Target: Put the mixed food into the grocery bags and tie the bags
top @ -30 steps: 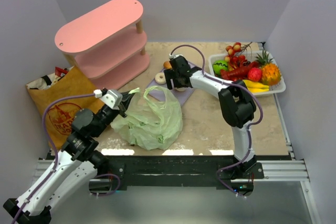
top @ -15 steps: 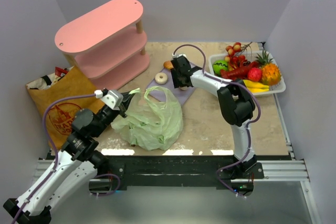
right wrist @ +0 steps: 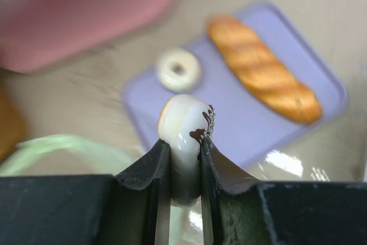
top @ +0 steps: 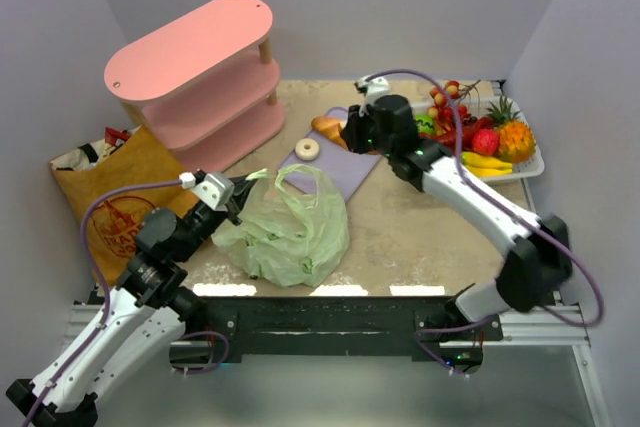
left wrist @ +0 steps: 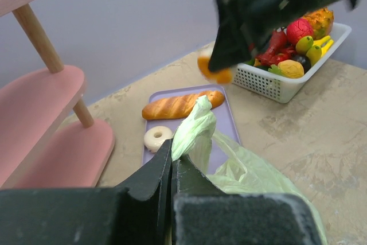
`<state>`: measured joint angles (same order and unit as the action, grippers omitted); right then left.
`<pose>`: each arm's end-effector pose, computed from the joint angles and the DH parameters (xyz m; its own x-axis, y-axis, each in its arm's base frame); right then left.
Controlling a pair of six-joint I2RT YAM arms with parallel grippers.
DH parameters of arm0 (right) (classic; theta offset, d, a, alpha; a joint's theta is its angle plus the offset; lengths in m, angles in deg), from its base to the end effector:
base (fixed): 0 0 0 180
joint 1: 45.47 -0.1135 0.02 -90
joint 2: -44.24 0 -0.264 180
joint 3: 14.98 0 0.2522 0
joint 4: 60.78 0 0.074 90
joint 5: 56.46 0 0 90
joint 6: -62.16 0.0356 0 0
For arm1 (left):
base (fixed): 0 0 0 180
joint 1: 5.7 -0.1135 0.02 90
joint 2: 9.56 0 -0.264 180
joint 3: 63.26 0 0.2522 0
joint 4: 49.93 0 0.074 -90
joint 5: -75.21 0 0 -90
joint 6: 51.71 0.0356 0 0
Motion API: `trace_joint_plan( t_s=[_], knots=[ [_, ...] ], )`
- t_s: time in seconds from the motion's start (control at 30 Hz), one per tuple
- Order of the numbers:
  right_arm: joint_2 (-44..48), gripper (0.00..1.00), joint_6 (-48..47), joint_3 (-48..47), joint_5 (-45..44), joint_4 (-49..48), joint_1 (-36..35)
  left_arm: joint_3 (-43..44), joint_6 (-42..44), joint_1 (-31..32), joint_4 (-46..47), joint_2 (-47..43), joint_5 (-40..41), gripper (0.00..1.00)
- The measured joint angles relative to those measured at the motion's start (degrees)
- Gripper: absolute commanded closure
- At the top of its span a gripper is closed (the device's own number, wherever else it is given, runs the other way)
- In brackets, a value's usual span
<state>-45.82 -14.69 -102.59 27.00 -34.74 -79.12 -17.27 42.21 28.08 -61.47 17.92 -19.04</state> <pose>0.3089 0.2007 0.3145 -0.4929 -0.0566 -0.8682 -0.3646 0.9195 0.1470 0.1096 -0.0765 0.3287 0.1427 -0.0134 -0.9897 0.6073 0.7908 0.0768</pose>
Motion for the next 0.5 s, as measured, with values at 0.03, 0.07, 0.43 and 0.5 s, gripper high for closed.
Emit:
trace_joint_plan(
  t_s=[0.03, 0.07, 0.43, 0.5],
  knots=[
    [5.53, 0.91, 0.37, 1.81, 3.63, -2.54, -0.09, 0.0, 0.0, 0.0, 0.0, -0.11, 0.0, 1.0],
    [9.53, 0.92, 0.63, 3.04, 6.62, -4.92, -0.15, 0.0, 0.02, 0.0, 0.0, -0.2, 0.0, 1.0],
    [17.97, 0.93, 0.9, 14.08, 33.57, -23.96, -14.56, -0.26, -0.02, 0.0, 0.26, -0.85, -0.24, 1.0],
    [15.65, 0.93, 0.85, 15.91, 35.36, -23.69, -15.96, -0.26, -0.04, 0.0, 0.28, -0.81, -0.31, 1.0]
  ],
)
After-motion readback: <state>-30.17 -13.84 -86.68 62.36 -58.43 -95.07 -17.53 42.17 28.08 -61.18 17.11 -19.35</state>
